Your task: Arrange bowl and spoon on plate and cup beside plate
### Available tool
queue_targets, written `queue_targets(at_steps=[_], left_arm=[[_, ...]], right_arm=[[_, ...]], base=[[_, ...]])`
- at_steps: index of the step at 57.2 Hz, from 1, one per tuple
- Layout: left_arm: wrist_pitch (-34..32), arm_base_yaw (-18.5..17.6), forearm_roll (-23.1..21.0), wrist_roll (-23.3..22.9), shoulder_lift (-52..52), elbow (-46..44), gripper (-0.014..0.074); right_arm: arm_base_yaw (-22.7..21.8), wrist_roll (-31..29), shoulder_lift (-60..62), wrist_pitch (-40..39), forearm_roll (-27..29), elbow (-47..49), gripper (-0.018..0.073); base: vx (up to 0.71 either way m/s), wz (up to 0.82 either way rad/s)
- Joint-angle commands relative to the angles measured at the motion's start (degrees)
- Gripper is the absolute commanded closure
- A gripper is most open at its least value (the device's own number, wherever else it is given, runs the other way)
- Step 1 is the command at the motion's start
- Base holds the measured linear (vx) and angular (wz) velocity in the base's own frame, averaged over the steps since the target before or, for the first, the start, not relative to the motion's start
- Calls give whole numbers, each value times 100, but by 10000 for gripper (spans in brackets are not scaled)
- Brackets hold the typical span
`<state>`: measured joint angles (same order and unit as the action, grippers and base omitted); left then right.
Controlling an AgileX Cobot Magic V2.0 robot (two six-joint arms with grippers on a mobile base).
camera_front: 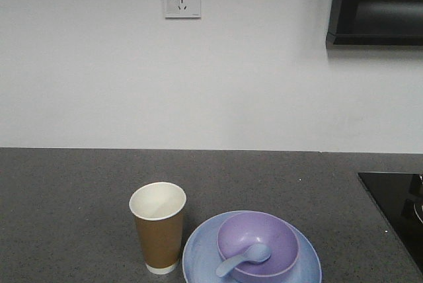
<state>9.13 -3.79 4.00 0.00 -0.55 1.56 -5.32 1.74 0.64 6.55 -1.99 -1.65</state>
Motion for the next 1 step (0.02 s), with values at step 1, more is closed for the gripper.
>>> queue_targets(at_steps=[1], left_arm=[[-515,6,-54,-31,-42,-146,603]], right_arm=[[-34,4,31,-427,-71,-34,571]], base=[[0,0]])
